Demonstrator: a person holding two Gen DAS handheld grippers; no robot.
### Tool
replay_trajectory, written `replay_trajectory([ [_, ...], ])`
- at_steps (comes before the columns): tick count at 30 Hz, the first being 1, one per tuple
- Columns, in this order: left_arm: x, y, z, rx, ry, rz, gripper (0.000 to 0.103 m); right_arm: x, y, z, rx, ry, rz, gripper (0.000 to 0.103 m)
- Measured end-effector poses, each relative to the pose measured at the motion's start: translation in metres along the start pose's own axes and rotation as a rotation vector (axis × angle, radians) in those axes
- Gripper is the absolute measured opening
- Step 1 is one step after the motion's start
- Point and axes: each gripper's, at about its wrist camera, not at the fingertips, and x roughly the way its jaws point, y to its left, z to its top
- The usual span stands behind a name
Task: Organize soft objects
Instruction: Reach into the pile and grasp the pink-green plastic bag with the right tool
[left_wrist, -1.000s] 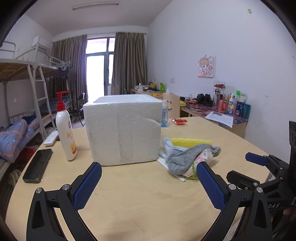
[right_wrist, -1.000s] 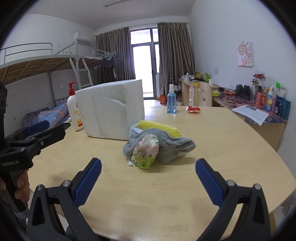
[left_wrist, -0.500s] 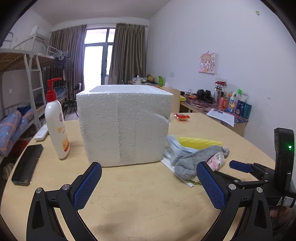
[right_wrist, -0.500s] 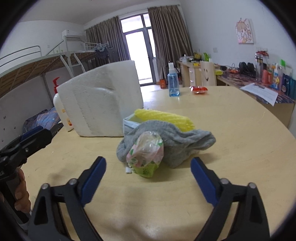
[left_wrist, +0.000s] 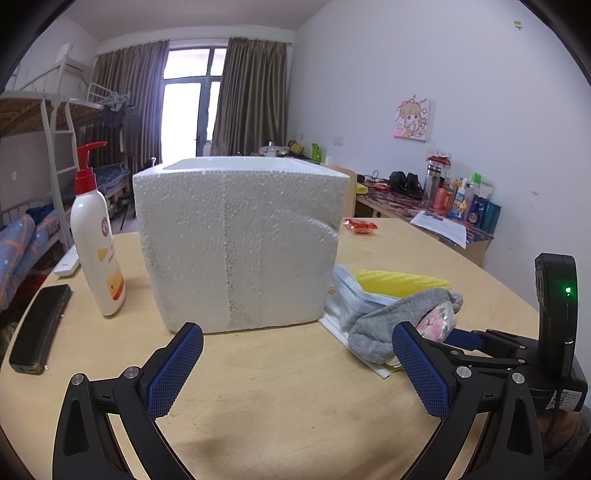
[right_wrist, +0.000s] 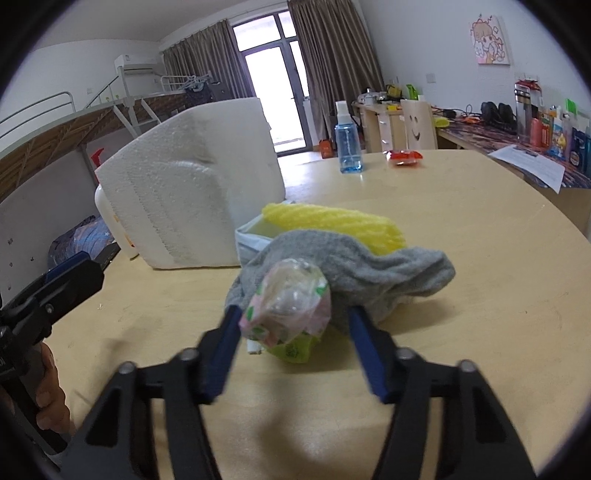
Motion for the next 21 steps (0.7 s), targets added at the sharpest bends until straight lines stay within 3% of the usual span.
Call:
replay_trajectory([
  [4,0.000,-0.001,-0.001,0.007,0.002,0.001,0.102,0.006,-0.003,-0.001,0.012,0.022,0.002,0.054],
  [6,0.000,-0.002,-0.001,0.010,0.007,0.003,0.102,0.007,-0.004,-0.001,0.016,0.023,0.011,0.042],
  [9,0.003,-0.003,-0.001,0.013,0.014,0.003,0.102,0.006,-0.006,-0.001,0.022,0.023,0.024,0.036],
  [21,0.016,-0.037,0.003,0.073,0.053,-0.049,0.102,-0.018,-0.023,-0.003,0.037,-0.003,0.059,0.032],
])
